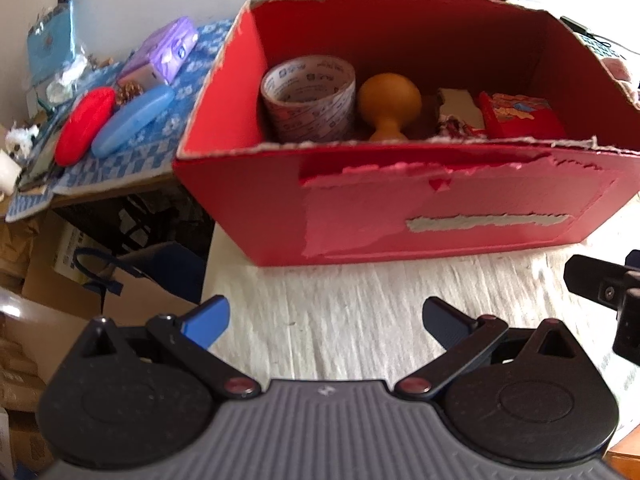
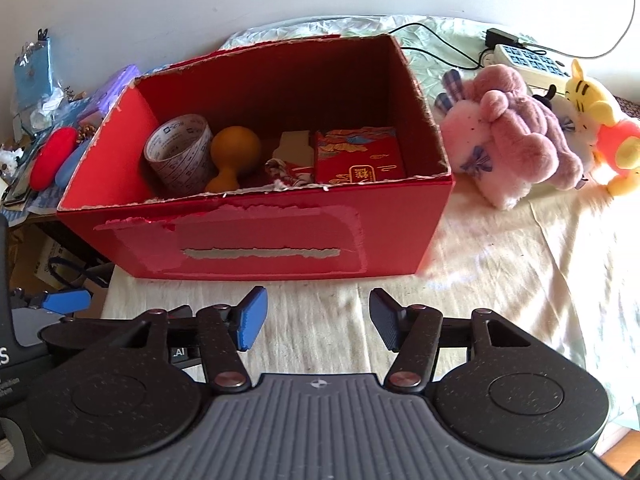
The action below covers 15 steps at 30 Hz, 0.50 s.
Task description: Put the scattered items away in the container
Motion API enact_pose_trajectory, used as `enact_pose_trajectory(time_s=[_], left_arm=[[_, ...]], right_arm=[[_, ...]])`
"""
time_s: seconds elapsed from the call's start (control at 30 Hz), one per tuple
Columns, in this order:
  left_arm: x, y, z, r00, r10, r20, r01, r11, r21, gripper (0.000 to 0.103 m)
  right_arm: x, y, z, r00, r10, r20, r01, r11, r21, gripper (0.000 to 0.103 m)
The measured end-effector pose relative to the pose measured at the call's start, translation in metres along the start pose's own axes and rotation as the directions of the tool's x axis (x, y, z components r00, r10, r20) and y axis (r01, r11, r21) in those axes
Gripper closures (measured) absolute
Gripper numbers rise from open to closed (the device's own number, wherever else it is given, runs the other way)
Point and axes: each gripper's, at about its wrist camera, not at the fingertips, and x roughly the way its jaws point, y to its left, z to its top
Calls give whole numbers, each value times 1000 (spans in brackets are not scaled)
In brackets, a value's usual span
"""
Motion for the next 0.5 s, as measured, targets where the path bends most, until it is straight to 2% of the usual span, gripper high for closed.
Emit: enact_pose_trajectory(time_s=[0.3,0.5], left_arm=[[-22,1,17,997,7,82,-9,1000,19,1],[-29,9,27,994,6,106,-5,1000,-3,1]], right_arm=[[-12,-3,9,1000,-15,22,15,1000,-5,41],[-21,-1,22,998,-9,66,9,1000,0,38]])
